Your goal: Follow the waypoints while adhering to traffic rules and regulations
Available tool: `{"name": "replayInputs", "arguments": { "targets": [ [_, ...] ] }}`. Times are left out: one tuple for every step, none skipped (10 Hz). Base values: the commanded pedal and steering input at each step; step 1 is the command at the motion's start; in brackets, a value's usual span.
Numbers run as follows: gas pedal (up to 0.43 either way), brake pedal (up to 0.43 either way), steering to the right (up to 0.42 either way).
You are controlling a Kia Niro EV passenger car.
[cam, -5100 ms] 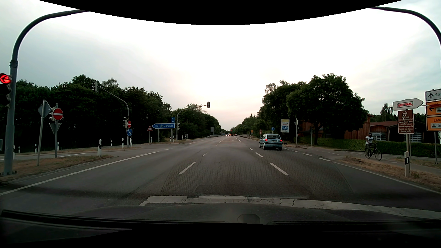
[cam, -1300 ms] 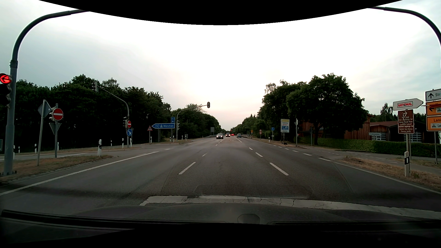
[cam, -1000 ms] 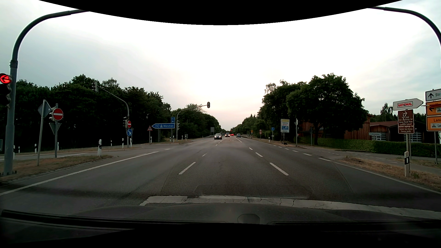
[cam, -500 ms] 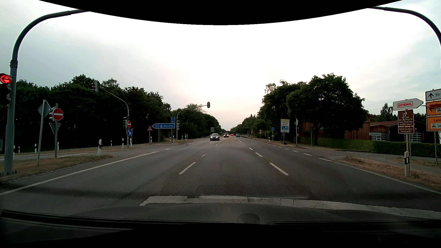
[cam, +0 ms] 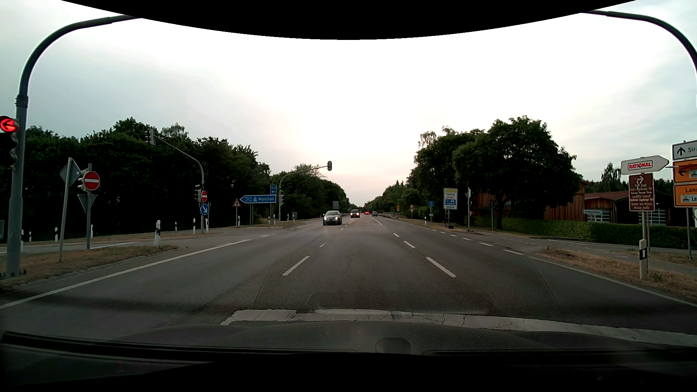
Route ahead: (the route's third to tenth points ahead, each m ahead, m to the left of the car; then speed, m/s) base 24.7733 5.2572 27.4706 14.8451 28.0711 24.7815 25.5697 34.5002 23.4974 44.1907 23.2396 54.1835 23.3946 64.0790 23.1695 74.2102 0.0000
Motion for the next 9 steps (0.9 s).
{"name": "replayInputs", "arguments": {
  "targets": [
    [0.0, 0.232, -0.001],
    [0.0, 0.232, -0.001],
    [0.0, 0.232, -0.001],
    [0.0, 0.232, -0.001],
    [0.0, 0.232, -0.001],
    [0.0, 0.232, -0.001],
    [0.0, 0.232, -0.001],
    [0.0, 0.232, -0.001],
    [0.0, 0.232, -0.001]
  ]
}}
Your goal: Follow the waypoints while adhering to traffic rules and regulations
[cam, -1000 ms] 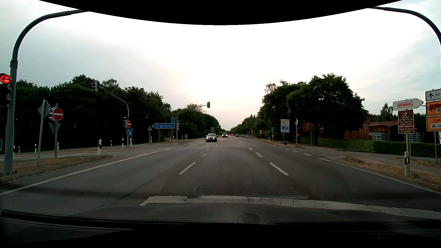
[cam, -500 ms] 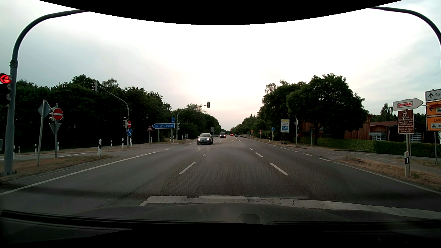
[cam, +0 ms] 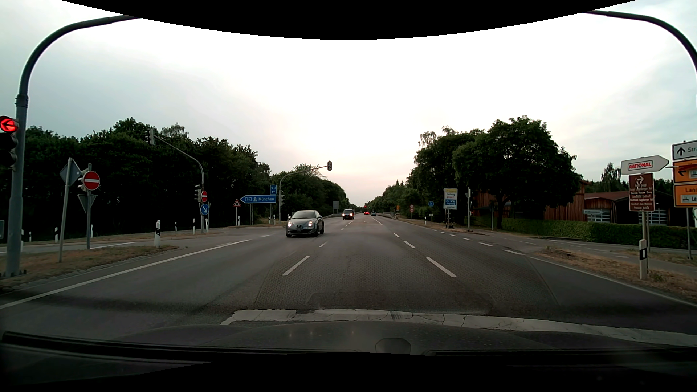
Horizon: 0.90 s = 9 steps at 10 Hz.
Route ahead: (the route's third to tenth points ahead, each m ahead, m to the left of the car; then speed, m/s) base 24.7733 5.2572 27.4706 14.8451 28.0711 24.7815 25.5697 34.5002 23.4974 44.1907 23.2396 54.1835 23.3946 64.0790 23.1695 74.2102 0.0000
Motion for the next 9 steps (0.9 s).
{"name": "replayInputs", "arguments": {
  "targets": [
    [0.0, 0.232, -0.001],
    [0.0, 0.232, -0.001],
    [0.0, 0.232, -0.001],
    [0.0, 0.232, -0.001],
    [0.0, 0.232, -0.001],
    [0.0, 0.232, -0.001],
    [0.0, 0.232, -0.001],
    [0.0, 0.232, -0.001],
    [0.0, 0.232, -0.001]
  ]
}}
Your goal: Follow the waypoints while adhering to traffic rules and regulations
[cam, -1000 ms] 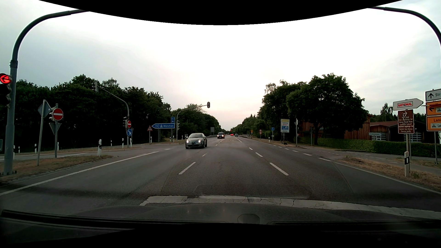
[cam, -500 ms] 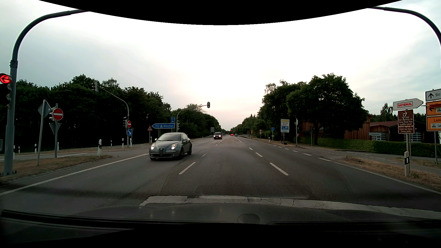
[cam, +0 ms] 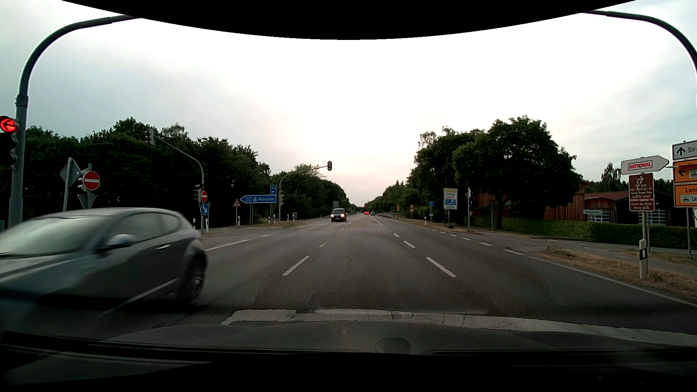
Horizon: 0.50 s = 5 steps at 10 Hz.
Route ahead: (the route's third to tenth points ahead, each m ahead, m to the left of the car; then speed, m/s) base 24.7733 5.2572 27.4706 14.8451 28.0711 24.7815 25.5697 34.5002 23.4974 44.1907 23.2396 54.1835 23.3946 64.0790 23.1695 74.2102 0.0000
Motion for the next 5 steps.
{"name": "replayInputs", "arguments": {
  "targets": [
    [0.0, 0.232, -0.001],
    [0.0, 0.232, -0.001],
    [0.0, 0.232, -0.001],
    [0.0, 0.232, -0.001],
    [0.0, 0.232, -0.001]
  ]
}}
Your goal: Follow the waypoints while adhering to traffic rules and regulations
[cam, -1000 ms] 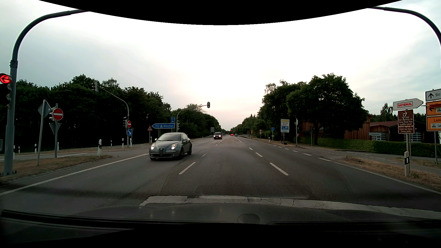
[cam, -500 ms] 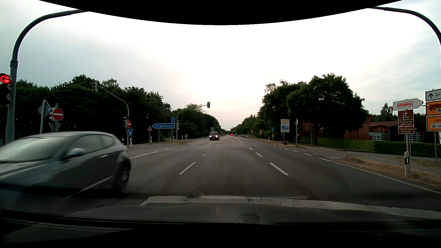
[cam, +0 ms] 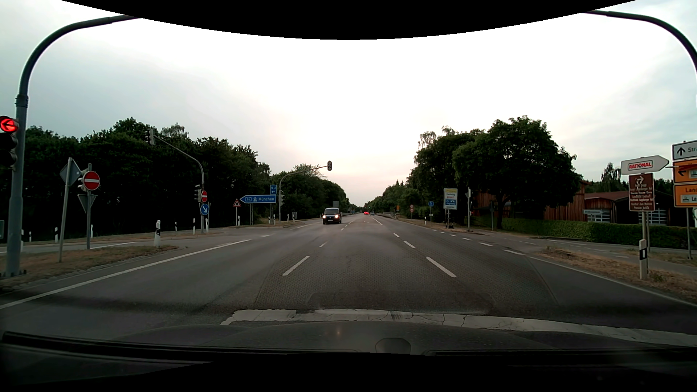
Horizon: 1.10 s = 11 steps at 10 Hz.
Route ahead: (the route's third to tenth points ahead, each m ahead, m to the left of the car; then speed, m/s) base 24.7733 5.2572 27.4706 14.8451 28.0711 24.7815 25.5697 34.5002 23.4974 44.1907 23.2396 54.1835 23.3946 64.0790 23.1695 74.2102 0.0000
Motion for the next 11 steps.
{"name": "replayInputs", "arguments": {
  "targets": [
    [0.0, 0.232, -0.001],
    [0.0, 0.232, -0.001],
    [0.0, 0.232, -0.001],
    [0.0, 0.232, -0.001],
    [0.0, 0.232, -0.001],
    [0.0, 0.232, -0.001],
    [0.0, 0.232, -0.001],
    [0.0, 0.232, -0.001],
    [0.0, 0.232, -0.001],
    [0.0, 0.232, -0.001],
    [0.0, 0.232, -0.001]
  ]
}}
